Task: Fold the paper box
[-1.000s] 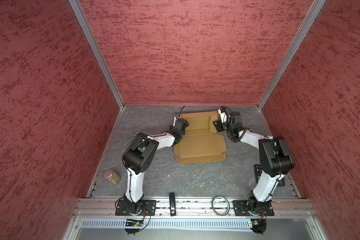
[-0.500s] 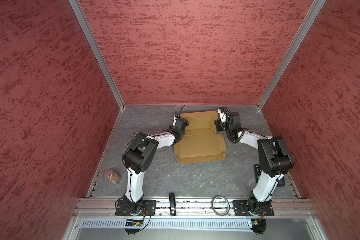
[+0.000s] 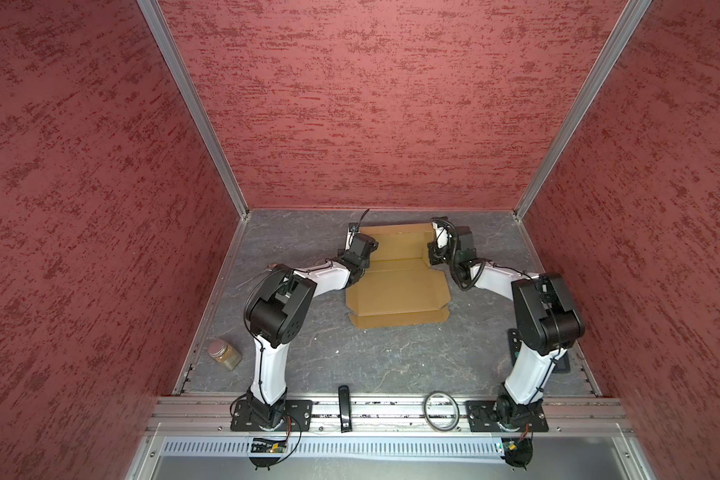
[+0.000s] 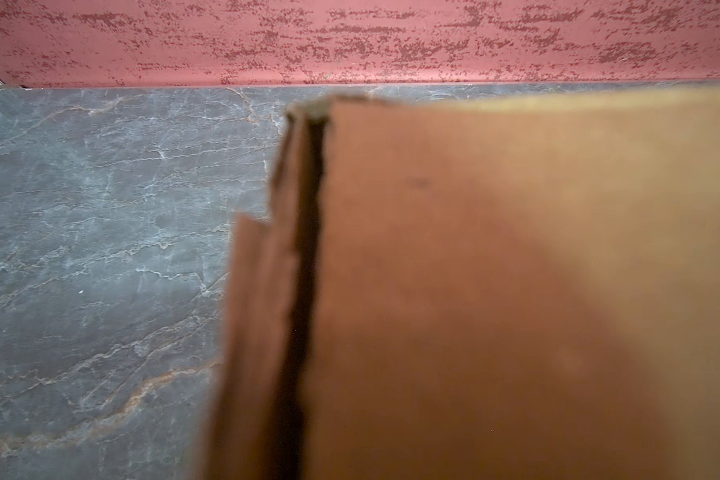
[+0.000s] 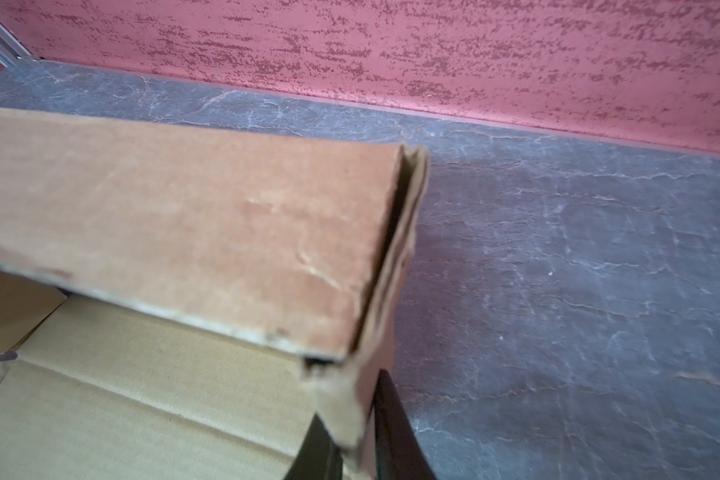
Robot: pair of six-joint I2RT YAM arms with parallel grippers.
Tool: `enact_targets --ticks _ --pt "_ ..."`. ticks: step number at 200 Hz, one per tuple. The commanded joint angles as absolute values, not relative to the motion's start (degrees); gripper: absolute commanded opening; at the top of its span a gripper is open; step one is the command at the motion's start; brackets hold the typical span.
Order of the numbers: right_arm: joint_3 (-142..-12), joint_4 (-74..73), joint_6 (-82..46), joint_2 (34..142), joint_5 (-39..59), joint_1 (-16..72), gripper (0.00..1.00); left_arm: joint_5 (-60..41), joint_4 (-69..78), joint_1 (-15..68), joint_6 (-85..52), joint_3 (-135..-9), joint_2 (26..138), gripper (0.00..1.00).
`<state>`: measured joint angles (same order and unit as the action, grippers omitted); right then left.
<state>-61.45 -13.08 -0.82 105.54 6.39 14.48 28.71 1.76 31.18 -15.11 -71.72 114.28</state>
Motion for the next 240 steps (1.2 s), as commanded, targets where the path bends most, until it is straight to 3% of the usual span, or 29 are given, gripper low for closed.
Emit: enact_targets --ticks 1,32,240 --pt "-60.8 -15.05 -0.5 104.24 8.41 17.47 0.15 24.18 -1.07 32.51 -15.6 -72.1 116.59 0.0" --pt "-60.84 -14.46 -0.61 104.46 7.14 18.02 0.2 23.91 -0.92 32.55 -15.91 -72.1 116.71 0.0" --pt "-64.3 -15.98 -6.53 109.42 -3.06 21.16 0.25 21.8 0.12 32.57 -16.44 -71.8 117.53 0.0"
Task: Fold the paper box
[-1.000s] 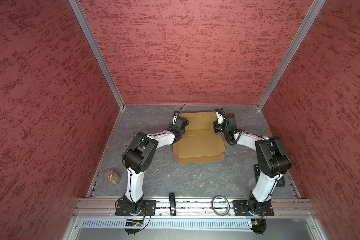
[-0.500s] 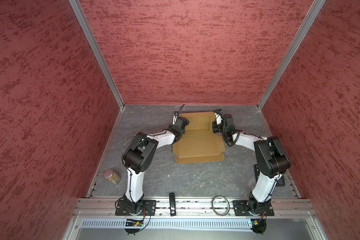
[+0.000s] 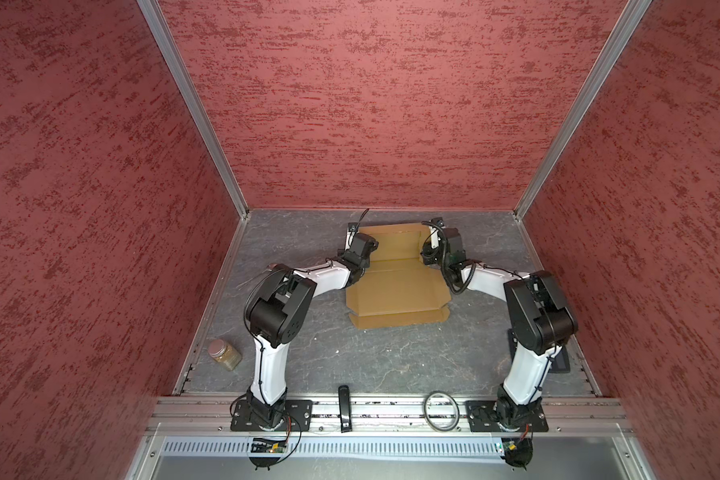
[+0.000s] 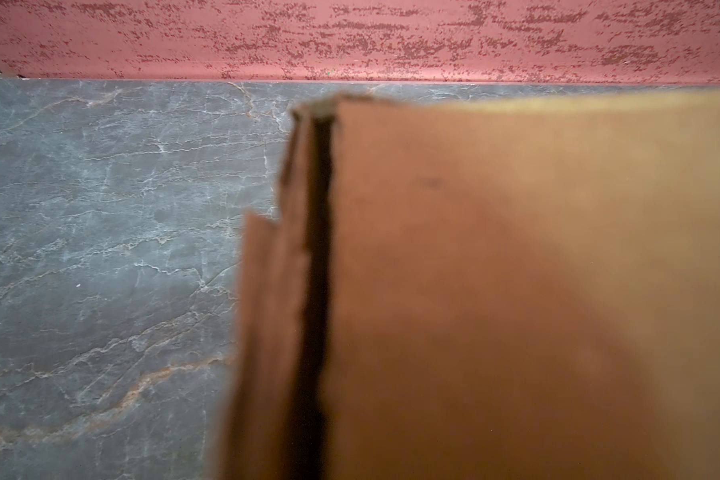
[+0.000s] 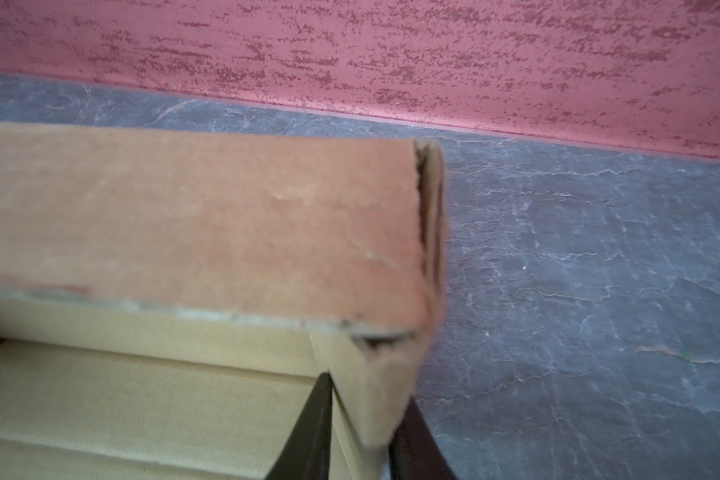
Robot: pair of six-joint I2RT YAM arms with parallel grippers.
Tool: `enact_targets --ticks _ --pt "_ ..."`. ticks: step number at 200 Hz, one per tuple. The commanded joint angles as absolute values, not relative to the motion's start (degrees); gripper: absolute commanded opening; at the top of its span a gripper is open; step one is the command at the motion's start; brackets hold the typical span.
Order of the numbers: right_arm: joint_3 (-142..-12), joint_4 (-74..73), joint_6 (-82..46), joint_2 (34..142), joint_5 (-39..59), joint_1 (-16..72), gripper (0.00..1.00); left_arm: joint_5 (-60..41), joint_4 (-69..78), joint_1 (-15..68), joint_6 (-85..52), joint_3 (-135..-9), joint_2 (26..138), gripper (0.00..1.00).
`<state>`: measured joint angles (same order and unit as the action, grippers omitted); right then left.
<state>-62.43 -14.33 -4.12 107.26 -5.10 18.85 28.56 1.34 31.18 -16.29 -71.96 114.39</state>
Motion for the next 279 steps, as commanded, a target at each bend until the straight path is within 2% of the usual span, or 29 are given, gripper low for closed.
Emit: enact_targets --ticks 1,27,127,279 --pt "-64.27 -16.08 -6.56 109.47 -3.07 21.26 0.25 21.75 0.15 32.59 -16.44 -71.76 117.52 0.0" --pt "-64.59 -16.77 -7.61 110.2 -3.99 21.45 0.25 21.37 0.26 32.6 -16.43 -71.69 117.51 0.0" --pt "-66.08 -14.41 -7.39 111.86 -6.93 23.02 0.14 20.31 0.65 32.59 -17.05 -72.25 117.69 0.0" --pt "-68.71 -6.07 -4.28 111.05 -11.8 25.24 0.09 18.47 -0.21 32.32 -17.31 -72.19 116.11 0.0"
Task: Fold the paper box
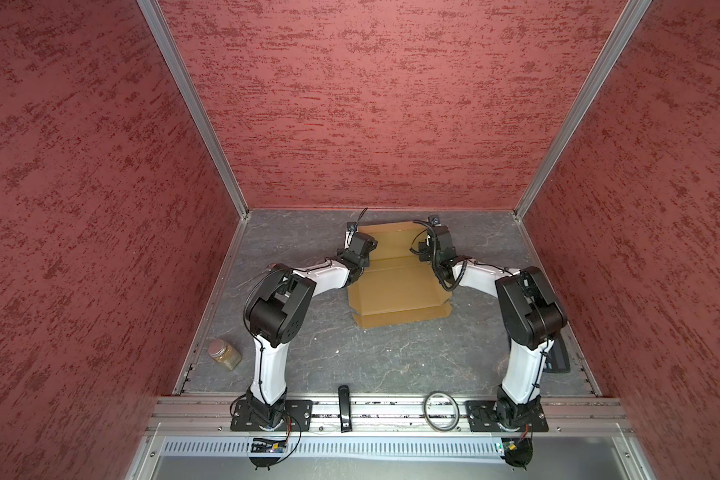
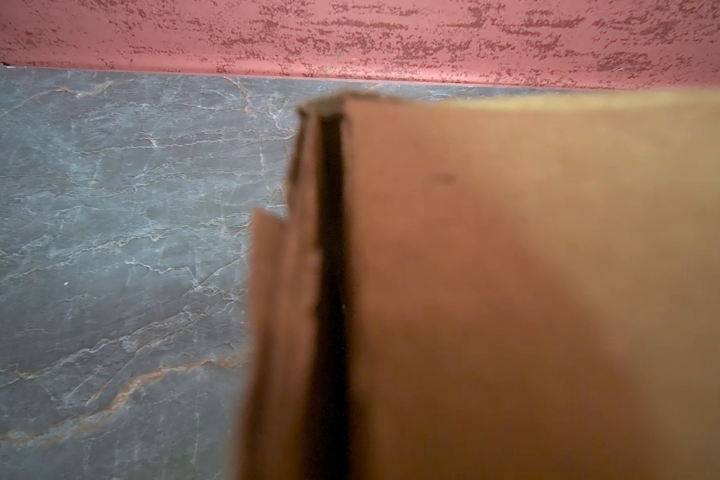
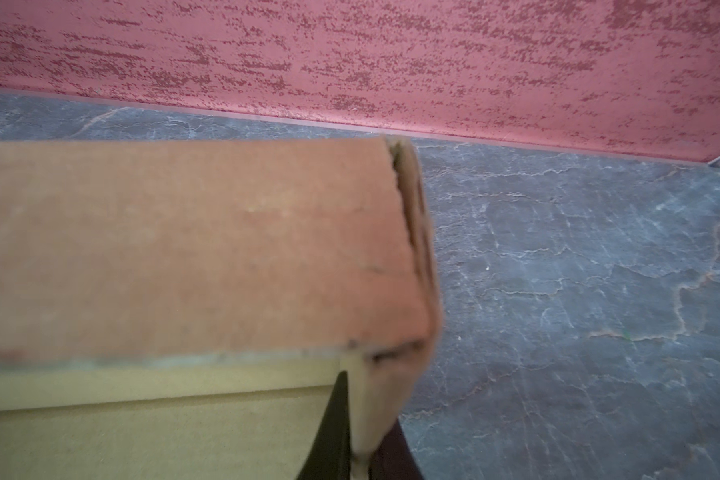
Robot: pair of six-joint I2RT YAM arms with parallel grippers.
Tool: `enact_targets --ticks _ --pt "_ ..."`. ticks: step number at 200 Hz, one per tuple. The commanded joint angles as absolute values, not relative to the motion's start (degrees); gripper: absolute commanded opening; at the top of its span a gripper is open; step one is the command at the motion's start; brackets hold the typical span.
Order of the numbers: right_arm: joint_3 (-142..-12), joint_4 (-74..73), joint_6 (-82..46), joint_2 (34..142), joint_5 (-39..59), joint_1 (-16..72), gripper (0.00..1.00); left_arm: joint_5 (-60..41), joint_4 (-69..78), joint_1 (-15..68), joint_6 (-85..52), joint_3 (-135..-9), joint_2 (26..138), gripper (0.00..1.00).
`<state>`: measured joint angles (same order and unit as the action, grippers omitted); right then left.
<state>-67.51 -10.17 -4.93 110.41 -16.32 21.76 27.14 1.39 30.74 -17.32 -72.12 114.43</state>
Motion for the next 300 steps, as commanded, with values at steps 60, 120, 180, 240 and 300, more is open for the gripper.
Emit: enact_targets --ticks 60,120,180,240,300 --pt "-69.21 -5.45 -5.35 111.5 -12.89 25.36 0.07 18.46 -0.32 32.28 -17.4 -72.15 116.1 0.0" --pt "-69.86 -5.81 -5.79 112.81 -12.1 25.34 0.03 18.61 -0.63 32.52 -17.58 -71.8 116.02 0.0" --pt "-70.92 -7.1 -7.1 114.21 -11.21 25.4 0.11 18.28 -0.8 32.52 -17.32 -72.2 116.27 0.0" --pt "-72.46 -7.81 -8.61 116.23 -12.15 25.57 0.16 17.78 -1.14 32.54 -17.0 -72.66 116.5 0.0" --pt "-73.39 -7.81 -9.38 117.37 -13.34 25.66 0.2 17.57 -1.65 32.54 -16.57 -73.51 116.91 0.0"
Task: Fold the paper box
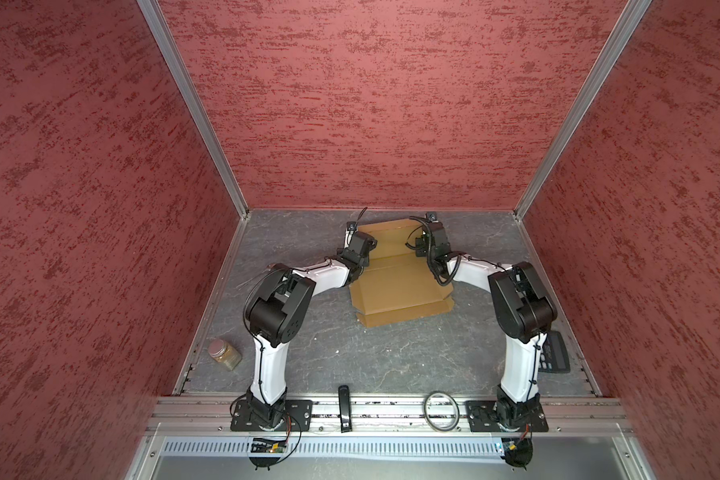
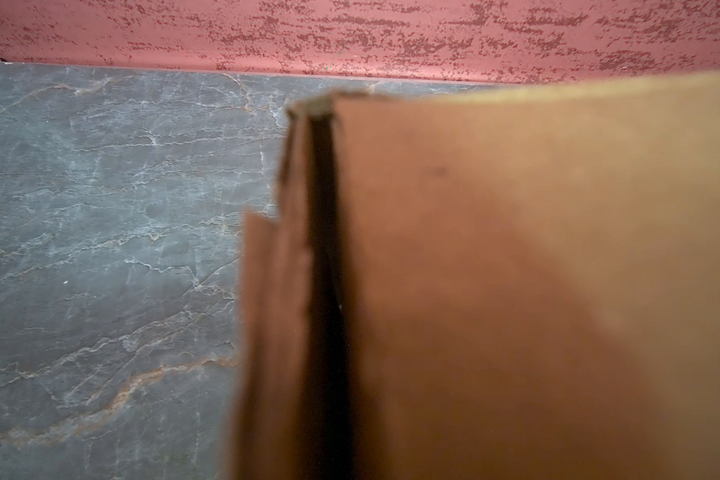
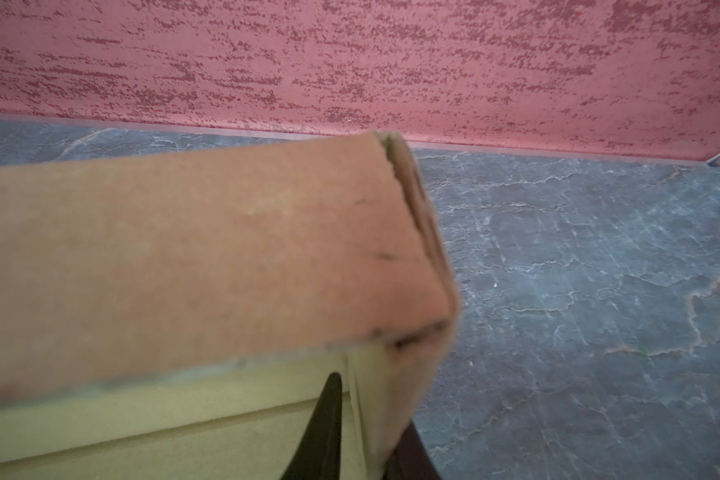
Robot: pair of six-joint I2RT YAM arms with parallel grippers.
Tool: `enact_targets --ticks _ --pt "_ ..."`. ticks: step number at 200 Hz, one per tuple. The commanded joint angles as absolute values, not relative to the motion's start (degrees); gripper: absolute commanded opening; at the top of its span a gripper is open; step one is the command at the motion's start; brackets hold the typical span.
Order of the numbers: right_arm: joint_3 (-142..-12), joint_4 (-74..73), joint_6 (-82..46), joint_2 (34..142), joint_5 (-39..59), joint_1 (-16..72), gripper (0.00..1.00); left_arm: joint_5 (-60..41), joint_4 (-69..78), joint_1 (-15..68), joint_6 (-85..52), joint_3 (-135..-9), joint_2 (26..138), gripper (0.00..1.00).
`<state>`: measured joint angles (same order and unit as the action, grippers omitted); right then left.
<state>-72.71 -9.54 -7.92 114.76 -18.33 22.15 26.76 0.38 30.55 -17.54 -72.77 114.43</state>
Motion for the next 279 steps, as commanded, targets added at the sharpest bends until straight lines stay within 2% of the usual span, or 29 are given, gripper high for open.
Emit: enact_targets --ticks 1,39,89,149,229,279 --pt "-73.43 -7.86 -9.39 117.4 -13.35 25.66 0.21 17.62 -1.66 32.53 -16.55 -73.49 116.9 0.0" --pt "-73.89 -8.17 -9.66 118.13 -13.49 25.75 0.22 17.57 -1.74 32.52 -16.52 -73.55 116.99 0.0" --pt "-74.62 -7.22 -9.65 118.74 -14.07 25.73 0.1 17.54 -1.83 32.48 -16.61 -73.79 117.12 0.0" --pt "-74.61 -6.59 -9.07 118.61 -14.4 25.75 0.05 17.71 -2.2 32.49 -16.83 -74.11 117.1 0.0" --pt "-74.44 -6.41 -9.14 117.88 -14.35 25.74 0.18 18.54 -3.1 32.22 -17.04 -74.79 117.01 0.1" --pt "-74.22 -6.35 -9.05 117.42 -14.78 25.74 0.21 18.97 -3.27 32.19 -17.14 -74.39 116.77 0.14"
